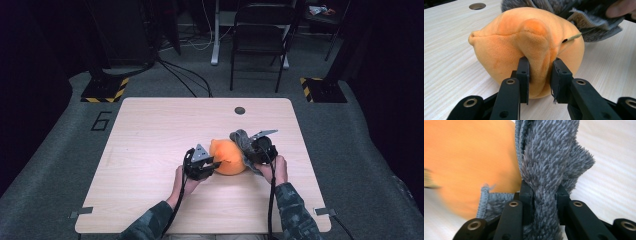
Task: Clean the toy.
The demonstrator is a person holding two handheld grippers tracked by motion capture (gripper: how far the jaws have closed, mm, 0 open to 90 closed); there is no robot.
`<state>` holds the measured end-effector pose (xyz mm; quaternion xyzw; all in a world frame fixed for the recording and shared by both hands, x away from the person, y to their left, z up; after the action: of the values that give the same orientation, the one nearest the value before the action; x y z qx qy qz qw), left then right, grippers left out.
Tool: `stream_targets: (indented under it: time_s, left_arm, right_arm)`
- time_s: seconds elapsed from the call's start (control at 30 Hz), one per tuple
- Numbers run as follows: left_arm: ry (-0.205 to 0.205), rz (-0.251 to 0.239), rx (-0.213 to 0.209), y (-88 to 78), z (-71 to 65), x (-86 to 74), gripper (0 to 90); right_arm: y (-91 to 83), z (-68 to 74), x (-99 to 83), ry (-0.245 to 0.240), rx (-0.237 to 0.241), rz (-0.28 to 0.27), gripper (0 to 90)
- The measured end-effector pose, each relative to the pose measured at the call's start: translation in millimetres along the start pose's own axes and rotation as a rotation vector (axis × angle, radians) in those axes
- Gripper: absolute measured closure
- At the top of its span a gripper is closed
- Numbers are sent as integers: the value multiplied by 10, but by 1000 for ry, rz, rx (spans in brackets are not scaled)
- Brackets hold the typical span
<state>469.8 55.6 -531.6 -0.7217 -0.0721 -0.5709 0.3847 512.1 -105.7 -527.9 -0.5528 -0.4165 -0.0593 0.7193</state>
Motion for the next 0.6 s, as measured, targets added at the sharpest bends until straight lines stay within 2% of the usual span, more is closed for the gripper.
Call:
stream_targets:
  time_s: [0.1, 0.17, 0.23, 0.3, 0.4, 0.47, 0.53, 0.6]
  left_arm:
    - [-7, -3, 7, -5, 22, -3, 714]
    - [-23, -6, 2, -12, 44, -11, 713]
    - [-31, -14, 1, -15, 49, -12, 713]
    - [-21, -16, -3, -12, 34, -13, 713]
    - [6, -13, 1, -17, 18, -8, 713]
    - [13, -16, 5, -16, 5, 1, 713]
    - [24, -19, 10, -11, -12, 11, 713]
    - [36, -17, 15, -6, -31, 19, 712]
  right_arm:
    - [115, -138, -148, 40, -23, 50, 742]
    - [223, -169, -285, 50, -20, 115, 740]
    - [266, -171, -302, 62, -17, 107, 741]
    - [201, -193, -240, 47, -25, 103, 742]
    - [48, -258, -117, 65, -37, 36, 745]
    - [-93, -248, 1, 86, -20, -26, 746]
    - [-245, -166, 131, 70, 13, -79, 745]
    - [-357, -9, 266, 45, 60, -124, 745]
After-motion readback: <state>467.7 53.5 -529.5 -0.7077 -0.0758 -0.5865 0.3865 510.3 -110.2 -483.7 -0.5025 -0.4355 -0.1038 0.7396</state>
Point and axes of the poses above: each handheld gripper's, and its own axes: y roughly forward along the jaws, x roughly out of its top, z roughly to its left, the point moved 9 cm from there along y, roughly forward along the jaws, and after that the axes turned 2 degrees about -z, right-handed, at the moved point
